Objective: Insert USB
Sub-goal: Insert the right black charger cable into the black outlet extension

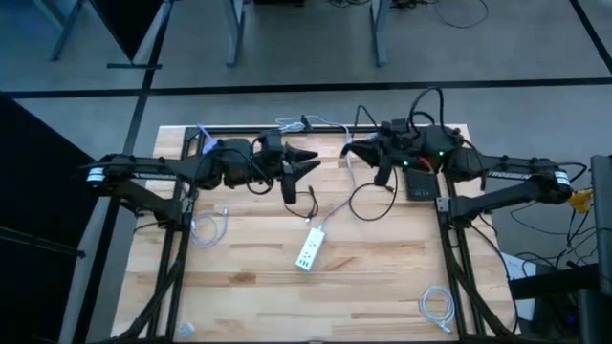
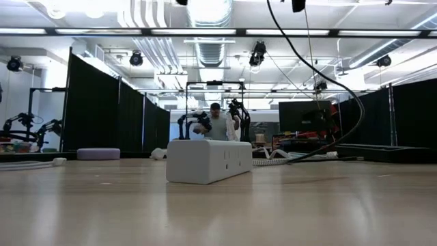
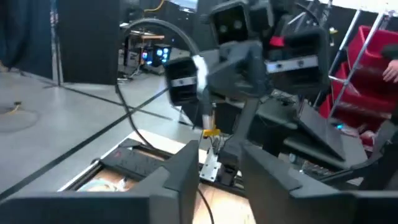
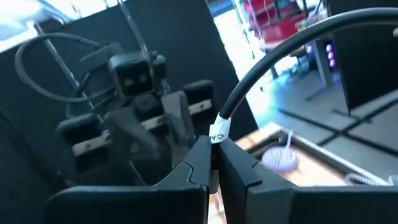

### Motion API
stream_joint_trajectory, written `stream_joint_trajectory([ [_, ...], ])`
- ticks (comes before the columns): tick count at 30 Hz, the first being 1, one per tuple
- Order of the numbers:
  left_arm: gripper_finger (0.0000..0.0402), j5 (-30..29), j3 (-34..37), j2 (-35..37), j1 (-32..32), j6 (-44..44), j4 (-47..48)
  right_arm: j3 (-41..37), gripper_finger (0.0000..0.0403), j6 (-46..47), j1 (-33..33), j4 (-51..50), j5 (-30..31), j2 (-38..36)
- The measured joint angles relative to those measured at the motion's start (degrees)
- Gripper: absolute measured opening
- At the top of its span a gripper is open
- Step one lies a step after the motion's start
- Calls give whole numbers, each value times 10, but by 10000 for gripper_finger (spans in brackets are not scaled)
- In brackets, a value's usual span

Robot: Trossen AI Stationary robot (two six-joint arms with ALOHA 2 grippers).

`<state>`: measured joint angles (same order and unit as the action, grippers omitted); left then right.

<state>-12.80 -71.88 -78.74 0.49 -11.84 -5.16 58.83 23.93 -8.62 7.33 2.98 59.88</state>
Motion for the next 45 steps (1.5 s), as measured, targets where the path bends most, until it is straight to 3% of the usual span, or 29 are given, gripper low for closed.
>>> stream_joint_trajectory([
  [8, 172, 11, -59, -56, 3, 112, 1, 0, 0, -9, -5, 67, -37, -8],
  [14, 180, 11, -78, -64, 10, 210, -22, 0, 0, 94, -33, 98, -15, -27],
  [21, 162, 9, -65, -64, 30, 259, -98, 0, 0, 196, -68, 97, 1, -25],
  [25, 146, 9, -61, -64, 38, 287, -88, 0, 0, 330, -79, 86, 3, -7],
  [31, 120, 9, -61, -64, 34, 444, -66, 0, 0, 507, -78, 44, -27, 27],
  [37, 103, -6, -61, -64, 34, 538, -41, 0, 0, 534, -73, 54, -49, 39],
  [45, 106, -7, -61, -64, 34, 555, -40, 0, 0, 532, -58, 54, -49, 40],
])
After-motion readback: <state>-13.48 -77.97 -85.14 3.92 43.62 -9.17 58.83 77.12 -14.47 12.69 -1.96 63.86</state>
